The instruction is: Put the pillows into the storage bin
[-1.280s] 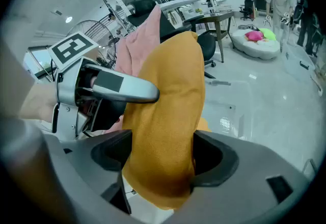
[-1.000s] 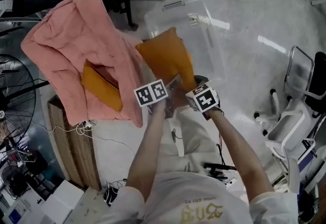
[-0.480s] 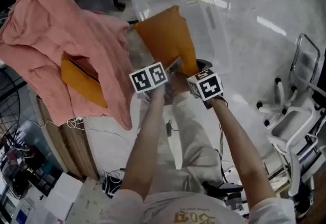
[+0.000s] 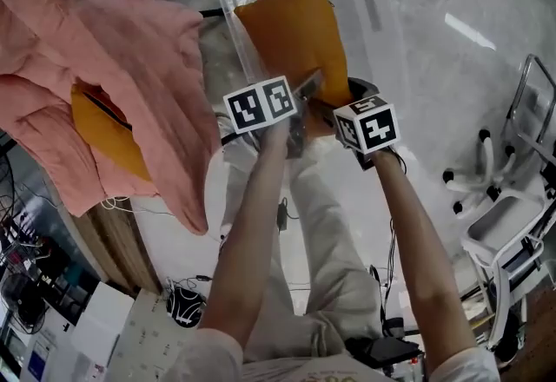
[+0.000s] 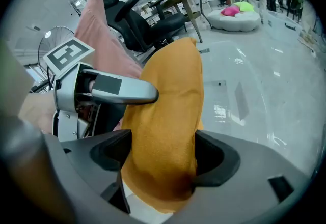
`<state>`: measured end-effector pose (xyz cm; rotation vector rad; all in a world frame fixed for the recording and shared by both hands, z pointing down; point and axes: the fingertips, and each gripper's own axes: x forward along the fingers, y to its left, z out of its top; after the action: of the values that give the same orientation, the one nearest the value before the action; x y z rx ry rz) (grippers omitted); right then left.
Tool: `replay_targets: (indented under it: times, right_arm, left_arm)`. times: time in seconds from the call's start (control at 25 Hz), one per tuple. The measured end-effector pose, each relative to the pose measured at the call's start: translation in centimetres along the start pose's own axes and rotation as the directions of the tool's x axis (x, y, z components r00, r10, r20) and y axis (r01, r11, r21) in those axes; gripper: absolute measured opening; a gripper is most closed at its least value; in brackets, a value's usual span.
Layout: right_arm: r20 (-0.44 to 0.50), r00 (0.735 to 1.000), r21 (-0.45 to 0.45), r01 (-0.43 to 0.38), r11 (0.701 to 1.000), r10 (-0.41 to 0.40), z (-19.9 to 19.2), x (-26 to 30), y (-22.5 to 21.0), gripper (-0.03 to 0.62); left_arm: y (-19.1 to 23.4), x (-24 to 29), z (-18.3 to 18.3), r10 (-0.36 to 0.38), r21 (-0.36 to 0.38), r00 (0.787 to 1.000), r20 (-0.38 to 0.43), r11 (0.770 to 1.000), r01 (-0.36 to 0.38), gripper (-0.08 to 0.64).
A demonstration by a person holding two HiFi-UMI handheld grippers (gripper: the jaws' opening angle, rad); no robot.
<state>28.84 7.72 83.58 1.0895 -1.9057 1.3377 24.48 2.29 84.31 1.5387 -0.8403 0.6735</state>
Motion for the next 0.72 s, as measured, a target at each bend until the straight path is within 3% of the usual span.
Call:
replay_targets:
  times: [0.44,0.72]
  right_arm:
    - [0.015,0.999,0.011,0.030,0.999,-0.031,-1.4,2.9,-4.2,0.399]
    - [-0.017,0.999,0.040,0.041,0.998,-0.040,-4.3,7.8,-7.7,0.402]
  left_arm:
    - [1.0,5.2,-0.5,0.001,0.018,1.000,0.003,1.000,-0.001,0.505]
    - [4.6,11.1,-2.1,0.003,-0.013,0.999,-0.035,1.000,-0.004,0.506]
